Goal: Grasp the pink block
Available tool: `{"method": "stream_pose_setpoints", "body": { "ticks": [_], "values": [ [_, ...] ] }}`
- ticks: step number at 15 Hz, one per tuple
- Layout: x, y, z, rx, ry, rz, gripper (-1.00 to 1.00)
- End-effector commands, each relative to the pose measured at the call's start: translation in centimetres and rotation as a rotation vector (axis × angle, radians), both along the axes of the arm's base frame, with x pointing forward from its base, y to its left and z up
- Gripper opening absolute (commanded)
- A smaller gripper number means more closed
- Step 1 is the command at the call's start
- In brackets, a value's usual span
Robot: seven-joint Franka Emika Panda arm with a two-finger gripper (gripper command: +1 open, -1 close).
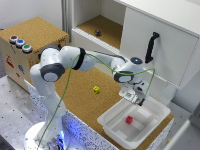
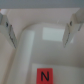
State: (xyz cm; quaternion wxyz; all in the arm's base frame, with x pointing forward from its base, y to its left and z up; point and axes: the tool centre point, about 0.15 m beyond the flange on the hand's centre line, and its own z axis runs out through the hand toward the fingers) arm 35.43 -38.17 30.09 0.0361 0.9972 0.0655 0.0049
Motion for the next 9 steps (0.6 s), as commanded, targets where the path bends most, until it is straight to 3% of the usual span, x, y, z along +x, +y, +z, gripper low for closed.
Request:
{"method": "stream_pose_setpoints", "body": {
  "ticks": [1,4,6,9],
  "values": [
    [-0.8,-2.1,-4.8,0.093,0.027,0.076,1.0],
    [-0.8,-1.9,-5.9,0.064,-0.016,0.051,1.0],
    [-1.1,-1.9,-6.7,0.049,-0.016,0.051,1.0],
    [-2.1,-2.3,-8.0,-0.018,-0.028,0.132,1.0]
  ]
}}
